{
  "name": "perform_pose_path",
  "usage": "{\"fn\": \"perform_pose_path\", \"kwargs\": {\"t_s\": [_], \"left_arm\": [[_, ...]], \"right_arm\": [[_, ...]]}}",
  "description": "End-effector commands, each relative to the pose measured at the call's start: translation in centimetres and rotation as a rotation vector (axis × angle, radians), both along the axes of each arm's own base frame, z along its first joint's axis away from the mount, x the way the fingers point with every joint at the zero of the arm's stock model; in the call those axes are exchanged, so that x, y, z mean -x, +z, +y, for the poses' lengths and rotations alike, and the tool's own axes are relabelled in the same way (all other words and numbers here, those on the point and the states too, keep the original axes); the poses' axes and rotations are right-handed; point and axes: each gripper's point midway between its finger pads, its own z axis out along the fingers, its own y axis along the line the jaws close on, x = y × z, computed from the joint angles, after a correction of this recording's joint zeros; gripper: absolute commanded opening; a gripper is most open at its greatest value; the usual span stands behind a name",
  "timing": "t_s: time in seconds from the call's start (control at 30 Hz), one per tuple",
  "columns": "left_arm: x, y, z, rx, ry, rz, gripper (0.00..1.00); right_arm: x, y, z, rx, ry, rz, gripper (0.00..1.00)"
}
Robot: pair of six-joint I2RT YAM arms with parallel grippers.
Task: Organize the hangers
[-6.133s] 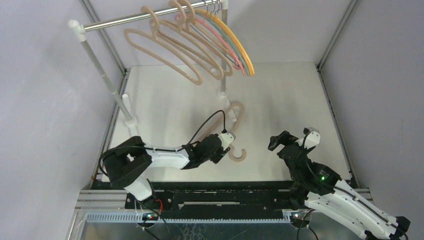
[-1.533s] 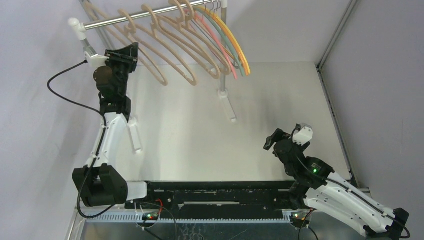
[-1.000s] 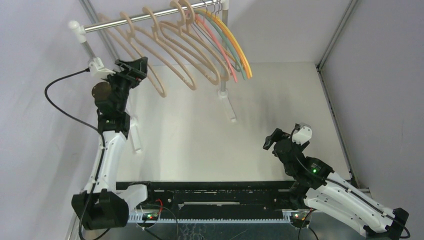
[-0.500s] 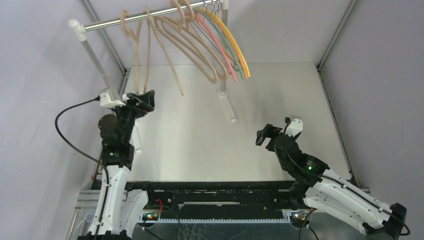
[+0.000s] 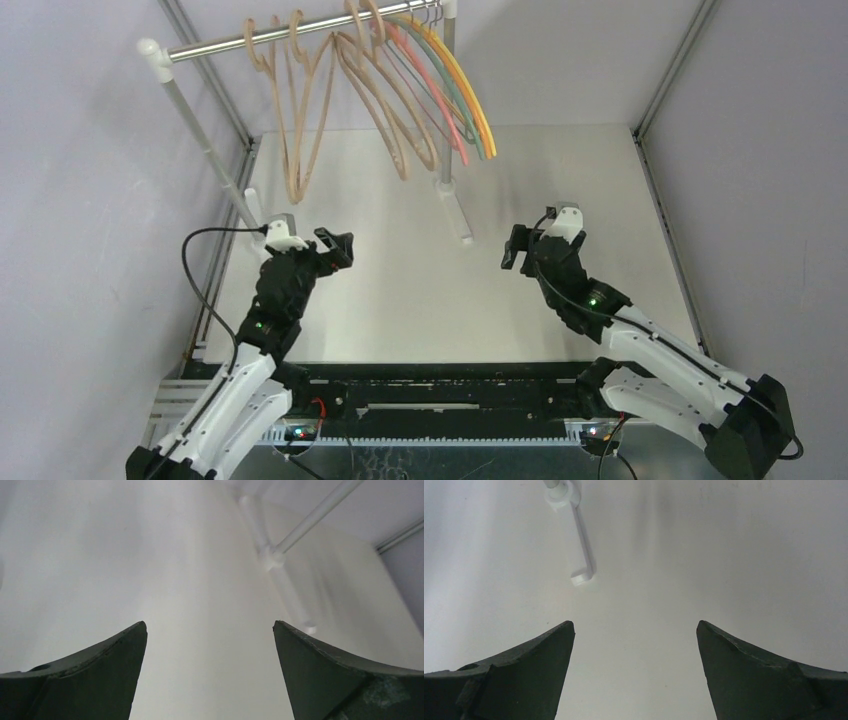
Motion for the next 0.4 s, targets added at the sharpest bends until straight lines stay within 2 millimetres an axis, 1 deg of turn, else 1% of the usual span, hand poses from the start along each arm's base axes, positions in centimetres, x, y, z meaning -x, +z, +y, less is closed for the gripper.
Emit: {"fn": "perform_pose_path", "kwargs": {"t_s": [0.0, 0.07, 0.13, 0.3, 0.37], "left_arm": [[-0.7, -1.0, 0.9, -0.041, 0.059, -0.013, 0.99], [-0.7, -1.6, 0.8, -0.047, 0.055, -0.010, 0.99], [-0.8, -2.1, 0.8, -0.056, 0.056, -0.007, 0.99], [-1.0, -3.7, 0.6, -0.084, 0.052, 0.032, 0.99], [-1.1, -4.0, 0.6, -0.091, 0.050, 0.037, 1.00]], "right_arm": [[-2.4, 1.9, 0.7, -0.029, 0.029, -0.048, 1.00], [-2.9, 1.3, 0.2, -0.017, -0.011, -0.030, 1.00], [-3.3, 0.5, 0.1, 0.015, -0.015, -0.015, 1.00], [-4.0, -1.3, -0.1, 0.039, -0.041, 0.047, 1.00], [-4.0, -1.9, -0.3, 0.055, -0.059, 0.064, 1.00]]}}
